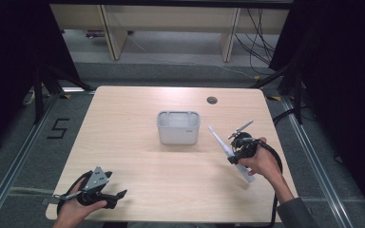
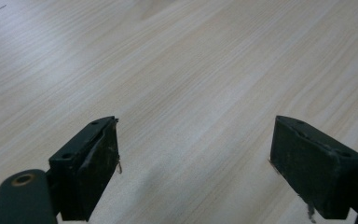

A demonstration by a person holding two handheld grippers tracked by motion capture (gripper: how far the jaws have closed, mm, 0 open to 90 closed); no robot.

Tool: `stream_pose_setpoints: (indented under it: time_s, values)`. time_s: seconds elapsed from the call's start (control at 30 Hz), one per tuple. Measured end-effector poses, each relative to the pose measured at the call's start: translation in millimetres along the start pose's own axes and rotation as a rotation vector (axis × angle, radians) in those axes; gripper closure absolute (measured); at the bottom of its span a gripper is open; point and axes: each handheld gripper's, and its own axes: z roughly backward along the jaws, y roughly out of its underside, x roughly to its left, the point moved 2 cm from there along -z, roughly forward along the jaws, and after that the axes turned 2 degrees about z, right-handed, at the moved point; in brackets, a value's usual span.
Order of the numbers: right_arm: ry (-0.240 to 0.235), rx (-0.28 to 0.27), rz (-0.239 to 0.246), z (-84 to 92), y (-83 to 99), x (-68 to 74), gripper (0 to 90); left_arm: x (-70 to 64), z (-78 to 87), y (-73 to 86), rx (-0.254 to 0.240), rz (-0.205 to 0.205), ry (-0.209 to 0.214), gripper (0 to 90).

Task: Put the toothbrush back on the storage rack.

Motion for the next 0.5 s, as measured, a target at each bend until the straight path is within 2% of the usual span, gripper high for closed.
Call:
stream_pose_setpoints:
  time_s: [0.03,0.07,0.1,0.17,0.2,0.23,0.27,0.33,0.37,0.4,0.43,0.47,0.5]
  values:
    - [0.006,-0.023,0.014,3.2,-0.2,-2.9,66.7,0.3,0.3,0.1,0.004,-0.008,0.001,15.0]
    - [0.006,-0.023,0.014,3.2,-0.2,-2.9,66.7,0.3,0.3,0.1,0.004,-0.008,0.001,15.0]
    - [0.002,-0.047,-0.007,8.1,-0.3,-2.7,66.7,1.5,0.0,0.3,0.015,-0.017,-0.006,15.0]
    - [-0.005,-0.124,0.004,18.4,-2.2,-8.7,66.7,0.9,0.2,0.1,0.008,-0.011,-0.007,15.0]
    - [-0.005,-0.124,0.004,18.4,-2.2,-8.7,66.7,0.9,0.2,0.1,0.008,-0.011,-0.007,15.0]
    - [0.003,-0.13,-0.024,20.6,-2.4,-8.1,66.7,0.4,1.2,-0.1,0.017,-0.011,-0.002,15.0]
    - [0.001,-0.181,-0.014,25.9,-5.2,-11.8,66.7,2.2,-1.0,0.4,0.012,-0.019,-0.017,15.0]
    - [0.007,-0.197,-0.014,27.1,-6.0,-13.1,66.7,2.1,-0.6,0.2,0.013,-0.018,-0.015,15.0]
    - [-0.002,-0.248,-0.019,29.6,-8.7,-15.0,66.7,-0.4,0.7,-0.1,0.009,-0.001,0.0,15.0]
    - [-0.005,-0.27,-0.01,30.4,-10.0,-15.8,66.7,-0.4,0.7,-0.1,0.009,-0.001,0.0,15.0]
    - [-0.001,-0.311,-0.023,30.9,-13.0,-14.9,66.7,2.2,-0.9,0.5,0.013,-0.019,-0.017,15.0]
    - [0.002,-0.338,-0.032,31.6,-14.6,-15.0,66.7,2.2,-0.9,0.5,0.013,-0.019,-0.017,15.0]
    - [0.002,-0.338,-0.032,31.6,-14.6,-15.0,66.7,1.7,-0.3,0.3,0.01,-0.014,-0.007,15.0]
